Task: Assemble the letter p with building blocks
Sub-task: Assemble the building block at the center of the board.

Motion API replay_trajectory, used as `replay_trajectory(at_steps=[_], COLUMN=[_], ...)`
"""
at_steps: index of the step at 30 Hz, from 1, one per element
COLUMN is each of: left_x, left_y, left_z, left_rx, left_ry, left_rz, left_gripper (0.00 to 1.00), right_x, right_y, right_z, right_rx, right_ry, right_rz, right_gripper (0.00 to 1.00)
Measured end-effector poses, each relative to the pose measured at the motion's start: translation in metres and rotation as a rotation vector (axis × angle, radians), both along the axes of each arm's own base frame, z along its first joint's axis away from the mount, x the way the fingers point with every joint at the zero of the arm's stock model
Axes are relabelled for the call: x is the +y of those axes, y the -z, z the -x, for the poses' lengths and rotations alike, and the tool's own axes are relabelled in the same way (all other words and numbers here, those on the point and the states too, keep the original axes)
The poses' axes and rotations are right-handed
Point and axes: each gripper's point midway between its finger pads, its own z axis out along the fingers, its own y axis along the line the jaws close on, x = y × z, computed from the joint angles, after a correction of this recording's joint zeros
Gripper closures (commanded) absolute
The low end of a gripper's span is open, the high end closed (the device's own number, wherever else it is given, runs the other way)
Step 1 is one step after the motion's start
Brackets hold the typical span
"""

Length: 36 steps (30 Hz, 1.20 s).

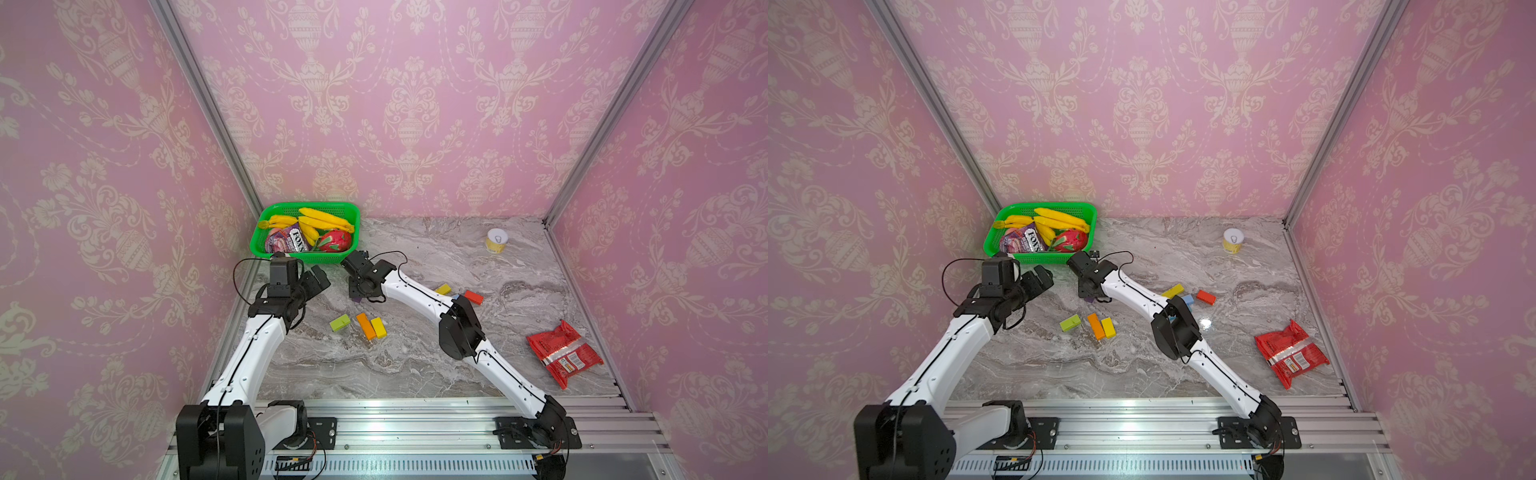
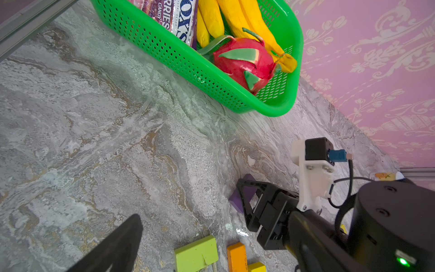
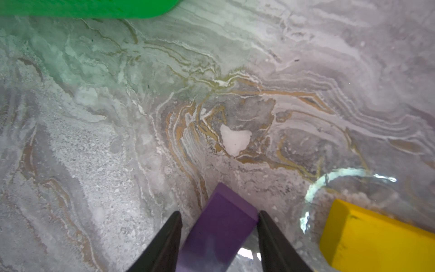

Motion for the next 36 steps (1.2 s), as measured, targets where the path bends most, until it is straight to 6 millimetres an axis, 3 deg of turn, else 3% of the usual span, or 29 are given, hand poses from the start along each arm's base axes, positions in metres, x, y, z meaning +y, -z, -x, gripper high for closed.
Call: replay_trajectory(at_steps=[8,14,17,25,32,36], left_x=[-0.002,-0.003,-0.004,-0.006,-0.015,-0.030], left_y=[0.007,0.012,0.018,0.024,0.034,0.042], left_z=[0.000,-0.001,-0.001,-0.003,-0.006,-0.008], left_rx=[0.005,0.009,0.021,0.032,0.059,0.079], left_ry=[0.006,0.008,0.011,0.019,0.046,0.086], left_rz=[0.015,0.018,0.021,0.031,0.035,0.034], left_gripper=[0.01,0.02,0.02,0.02,0.02,0.02], right_x=[-0.002,-0.008,-0.010,-0.019,-0.047,-0.071], right_y=[0.004,0.007,0.006,0.004,0.001,-0.012], right_z=[0.003,0.006,0.008,0.022,0.049,0.065], right_rx=[-0.046,-0.054,-0.053,-0.031,0.036,0.061], right_ry=[-0.037,-0.050,-0.057,-0.068,-0.071,-0.050], right_rz=[0.070,0.097,0.099,0.115,0.178,0.202], right_gripper=[0.53,0.74,0.90,0.90,0.90,0.90])
